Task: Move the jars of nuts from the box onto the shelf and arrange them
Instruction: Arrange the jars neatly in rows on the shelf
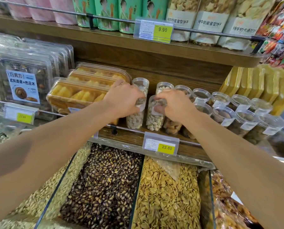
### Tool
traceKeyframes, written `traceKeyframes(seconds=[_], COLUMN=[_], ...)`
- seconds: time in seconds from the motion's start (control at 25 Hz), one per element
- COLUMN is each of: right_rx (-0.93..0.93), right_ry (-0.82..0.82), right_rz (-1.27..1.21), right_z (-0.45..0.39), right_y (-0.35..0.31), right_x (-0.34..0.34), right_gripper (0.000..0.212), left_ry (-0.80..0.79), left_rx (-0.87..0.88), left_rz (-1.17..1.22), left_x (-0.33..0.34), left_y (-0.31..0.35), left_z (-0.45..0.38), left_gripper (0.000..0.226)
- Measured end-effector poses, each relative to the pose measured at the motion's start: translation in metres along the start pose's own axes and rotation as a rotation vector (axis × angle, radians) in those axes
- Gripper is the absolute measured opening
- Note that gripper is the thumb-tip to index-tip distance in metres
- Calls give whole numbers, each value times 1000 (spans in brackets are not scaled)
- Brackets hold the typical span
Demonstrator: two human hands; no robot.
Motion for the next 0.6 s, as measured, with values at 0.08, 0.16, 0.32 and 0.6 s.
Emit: traceKeyframes(seconds=[0.08, 0.16, 0.32, 0.6], right_rx=[1, 1, -14, 89], right_ry=[16, 23, 18, 46], right_rz=[-16, -23, -8, -38], right_z=[1, 2, 4, -17], right_y=[0, 1, -1, 20], right_x=[1, 2, 2, -21], right_gripper=[40, 40, 42, 37], left_ry=[-36, -38, 1, 41], left_rx=[23, 31, 53, -120], left_rz=[14, 29, 49, 197], left_x=[5, 6, 4, -20], left_y=[-5, -6, -2, -44], left_z=[-3, -5, -1, -28], left_gripper=[48, 51, 51, 36])
Point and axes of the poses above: each hand's wrist, its own z-axis away from the middle knuckle, its own x-axis out of the palm, y = z × x, the point moved 8 cm from there along -z, towards the middle knuckle, and after that the axes turned 7 degrees about -z, right-handed, at the moved point
